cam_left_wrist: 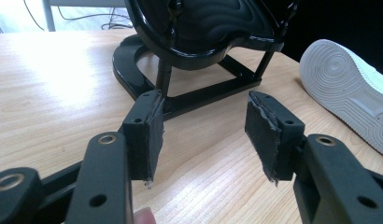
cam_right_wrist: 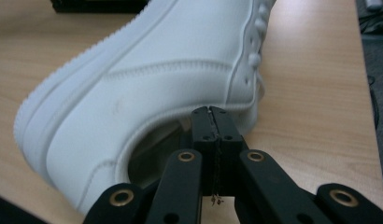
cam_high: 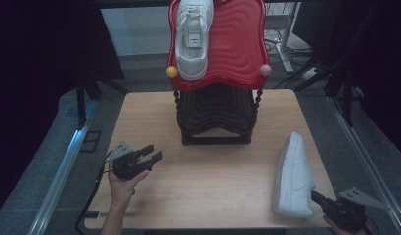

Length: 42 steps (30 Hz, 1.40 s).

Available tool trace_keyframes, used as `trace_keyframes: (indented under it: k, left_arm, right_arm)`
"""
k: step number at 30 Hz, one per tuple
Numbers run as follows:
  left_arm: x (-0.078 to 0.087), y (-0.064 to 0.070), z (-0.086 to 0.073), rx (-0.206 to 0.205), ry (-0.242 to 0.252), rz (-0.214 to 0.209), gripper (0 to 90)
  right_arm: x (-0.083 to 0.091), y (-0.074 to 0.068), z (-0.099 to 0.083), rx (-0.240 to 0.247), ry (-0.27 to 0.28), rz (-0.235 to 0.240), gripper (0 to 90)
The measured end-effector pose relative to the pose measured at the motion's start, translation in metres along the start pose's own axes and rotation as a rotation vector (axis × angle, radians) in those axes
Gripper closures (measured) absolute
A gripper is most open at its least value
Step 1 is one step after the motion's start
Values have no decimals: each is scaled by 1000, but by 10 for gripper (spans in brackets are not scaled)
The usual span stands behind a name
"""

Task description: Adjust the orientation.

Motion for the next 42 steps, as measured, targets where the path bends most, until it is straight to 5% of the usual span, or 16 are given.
trace_keyframes:
  k: [4, 21, 27, 31, 33, 38, 42]
  left_arm:
    - [-1, 0, -2, -4, -8, 1, 474]
    - [-4, -3, -11, 39, -25, -24, 473]
    - [-3, -5, -13, 49, -29, -23, 473]
    - [-4, -4, -15, 47, -35, -25, 473]
    - [-4, -4, -15, 44, -38, -25, 473]
    - [-3, -4, -15, 44, -35, -29, 473]
    - [-3, -3, -15, 43, -37, -31, 473]
  right_arm:
    - [-4, -4, -5, 1, -29, 49, 892]
    - [-6, -25, 24, 52, 47, 47, 892]
    - [-18, -43, 40, 92, 58, 85, 891]
    - [-44, -65, 43, 170, -2, 123, 892]
    - [-50, -78, 53, 143, 43, 186, 892]
    - [-58, -94, 59, 251, 12, 151, 893]
    - [-50, -92, 60, 237, 33, 150, 891]
Point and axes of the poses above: each handheld gripper's, and its own axes: x roughly backward along the jaws, z roughly out of its top, y roughly to its right, the point moved 10 cm from there along -x, roughly forward along the jaws, and after that the axes turned 12 degrees about x, right-handed, at the moved point
